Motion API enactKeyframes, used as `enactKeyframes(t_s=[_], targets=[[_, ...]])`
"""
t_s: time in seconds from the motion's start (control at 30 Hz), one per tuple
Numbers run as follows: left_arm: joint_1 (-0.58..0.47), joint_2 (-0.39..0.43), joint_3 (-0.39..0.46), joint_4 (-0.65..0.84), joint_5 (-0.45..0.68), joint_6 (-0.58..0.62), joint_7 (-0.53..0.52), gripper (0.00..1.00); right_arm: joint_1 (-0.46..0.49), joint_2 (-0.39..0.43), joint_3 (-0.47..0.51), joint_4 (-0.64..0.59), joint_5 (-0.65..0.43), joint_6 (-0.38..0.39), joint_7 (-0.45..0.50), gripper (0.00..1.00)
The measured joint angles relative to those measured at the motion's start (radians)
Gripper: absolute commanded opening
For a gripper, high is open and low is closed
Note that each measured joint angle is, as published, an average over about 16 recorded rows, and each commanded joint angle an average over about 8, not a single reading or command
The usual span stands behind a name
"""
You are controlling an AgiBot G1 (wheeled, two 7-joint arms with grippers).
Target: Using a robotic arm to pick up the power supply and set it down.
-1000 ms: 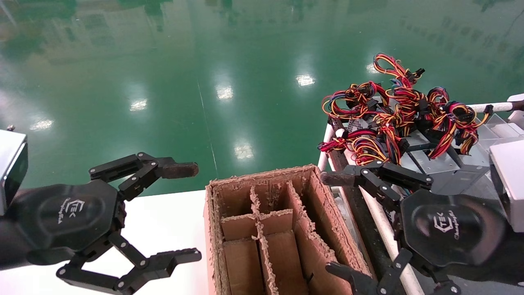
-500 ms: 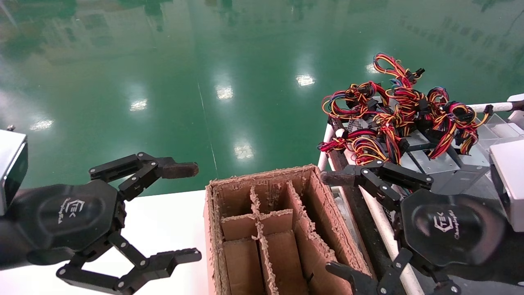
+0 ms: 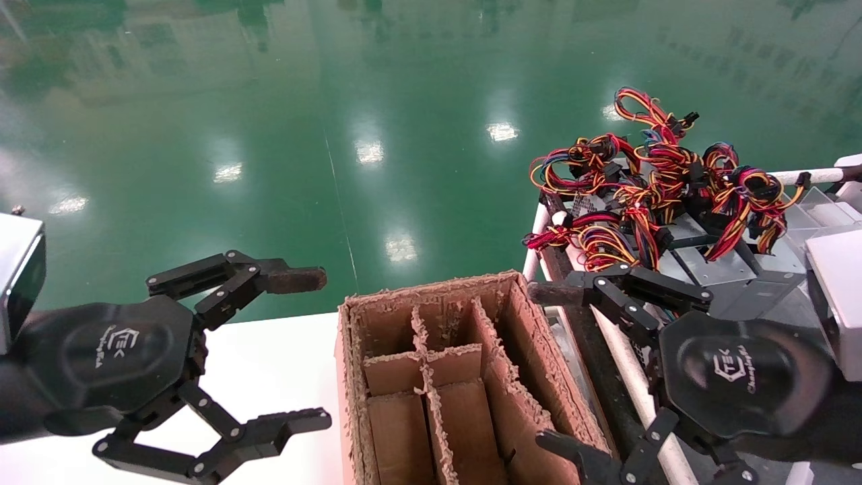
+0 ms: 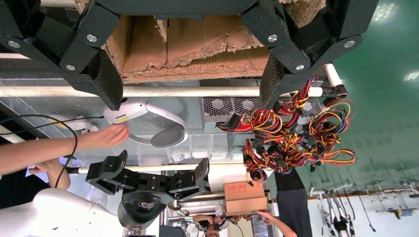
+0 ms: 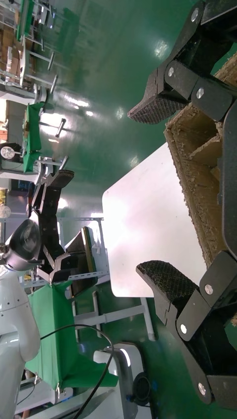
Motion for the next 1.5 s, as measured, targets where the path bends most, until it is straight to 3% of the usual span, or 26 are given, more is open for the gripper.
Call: enactKeyframes(t_s=[1.5], targets=[[0.000, 0.000, 0.000, 0.000, 0.000, 0.000, 0.000, 1.00, 0.000, 0.000, 0.000, 0.000, 0.000, 0.000, 0.000, 1.00]])
